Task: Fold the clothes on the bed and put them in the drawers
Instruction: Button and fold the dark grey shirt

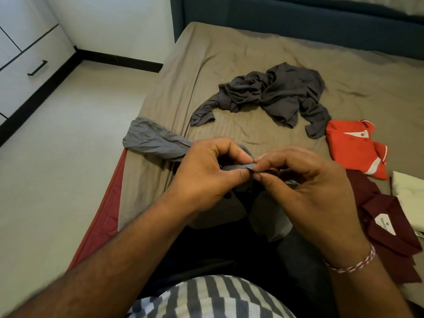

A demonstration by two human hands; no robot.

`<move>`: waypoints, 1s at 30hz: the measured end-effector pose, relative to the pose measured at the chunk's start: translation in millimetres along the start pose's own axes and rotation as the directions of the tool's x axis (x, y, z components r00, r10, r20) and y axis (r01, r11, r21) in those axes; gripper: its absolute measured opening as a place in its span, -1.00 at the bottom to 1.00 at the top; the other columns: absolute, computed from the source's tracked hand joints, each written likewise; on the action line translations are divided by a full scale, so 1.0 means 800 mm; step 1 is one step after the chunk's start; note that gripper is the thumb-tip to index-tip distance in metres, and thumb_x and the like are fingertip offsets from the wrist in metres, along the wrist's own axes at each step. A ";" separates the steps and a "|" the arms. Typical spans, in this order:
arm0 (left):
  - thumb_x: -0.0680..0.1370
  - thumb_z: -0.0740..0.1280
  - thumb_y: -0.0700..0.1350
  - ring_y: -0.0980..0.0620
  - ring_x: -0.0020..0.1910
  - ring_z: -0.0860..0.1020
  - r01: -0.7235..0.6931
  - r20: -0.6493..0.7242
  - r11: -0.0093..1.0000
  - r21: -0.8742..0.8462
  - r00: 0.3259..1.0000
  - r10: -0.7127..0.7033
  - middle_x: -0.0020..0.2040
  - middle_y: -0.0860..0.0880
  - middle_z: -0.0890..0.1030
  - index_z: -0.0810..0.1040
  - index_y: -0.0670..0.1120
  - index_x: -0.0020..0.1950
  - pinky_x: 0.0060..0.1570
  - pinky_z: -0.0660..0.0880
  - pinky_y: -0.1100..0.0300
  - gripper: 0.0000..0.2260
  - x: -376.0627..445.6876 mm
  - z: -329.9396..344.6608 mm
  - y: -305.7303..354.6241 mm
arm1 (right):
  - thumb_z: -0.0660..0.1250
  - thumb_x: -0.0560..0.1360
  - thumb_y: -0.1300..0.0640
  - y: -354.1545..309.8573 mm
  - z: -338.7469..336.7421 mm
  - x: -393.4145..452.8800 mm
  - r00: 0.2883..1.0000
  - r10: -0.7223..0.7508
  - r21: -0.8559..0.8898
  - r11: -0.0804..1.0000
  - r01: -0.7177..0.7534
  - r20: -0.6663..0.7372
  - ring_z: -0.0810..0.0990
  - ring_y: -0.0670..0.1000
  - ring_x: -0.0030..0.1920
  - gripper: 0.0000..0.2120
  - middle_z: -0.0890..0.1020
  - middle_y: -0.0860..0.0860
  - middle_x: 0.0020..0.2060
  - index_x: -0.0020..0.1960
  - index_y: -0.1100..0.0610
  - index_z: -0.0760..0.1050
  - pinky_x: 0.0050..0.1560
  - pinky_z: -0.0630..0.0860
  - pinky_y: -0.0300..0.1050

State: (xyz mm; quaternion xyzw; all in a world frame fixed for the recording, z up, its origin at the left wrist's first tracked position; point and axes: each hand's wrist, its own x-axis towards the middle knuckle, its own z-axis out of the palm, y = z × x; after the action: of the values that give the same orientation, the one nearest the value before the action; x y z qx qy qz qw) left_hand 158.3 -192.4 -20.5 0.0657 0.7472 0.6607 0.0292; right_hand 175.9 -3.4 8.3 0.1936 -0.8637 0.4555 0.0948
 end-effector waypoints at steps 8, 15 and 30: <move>0.41 0.61 -0.28 0.03 -0.21 0.67 0.031 0.034 0.995 -0.100 0.999 -0.027 -0.19 -0.07 0.72 0.68 -0.09 -0.17 -0.21 0.63 0.16 -0.84 -0.002 -0.003 0.001 | 0.52 0.46 0.19 -0.008 0.007 -0.006 0.997 -0.018 0.023 1.000 0.020 -0.071 0.68 -0.06 -0.04 -0.91 0.69 -0.14 -0.12 -0.05 0.06 0.68 -0.01 0.59 -0.21; 0.34 0.59 -0.16 0.07 -0.20 0.70 -0.117 -0.110 0.992 0.058 0.986 0.122 -0.21 0.02 0.71 0.64 -0.02 -0.23 -0.18 0.62 0.16 -0.85 -0.009 0.005 0.007 | 0.53 0.46 0.30 -0.009 0.020 -0.013 0.978 0.035 0.174 0.985 0.001 -0.205 0.70 0.04 -0.11 -0.72 0.68 -0.06 -0.13 0.00 0.02 0.51 -0.11 0.63 -0.06; 0.36 0.60 -0.30 0.08 -0.16 0.65 -0.325 -0.154 0.874 0.361 0.904 0.399 -0.19 0.04 0.66 0.63 -0.13 -0.21 -0.16 0.60 0.16 -0.82 -0.023 0.016 0.006 | 0.44 0.40 0.35 0.005 0.027 -0.006 0.971 -0.100 0.085 0.989 0.121 -0.219 0.63 0.04 -0.17 -0.76 0.58 0.00 -0.18 -0.06 0.12 0.46 -0.21 0.57 -0.04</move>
State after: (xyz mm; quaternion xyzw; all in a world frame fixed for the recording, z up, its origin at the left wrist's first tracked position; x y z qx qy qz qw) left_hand 178.3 -181.4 -18.4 0.1345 0.8189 0.5242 -0.1912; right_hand 178.6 -18.1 -9.0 0.1958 -0.8130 0.5096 0.2027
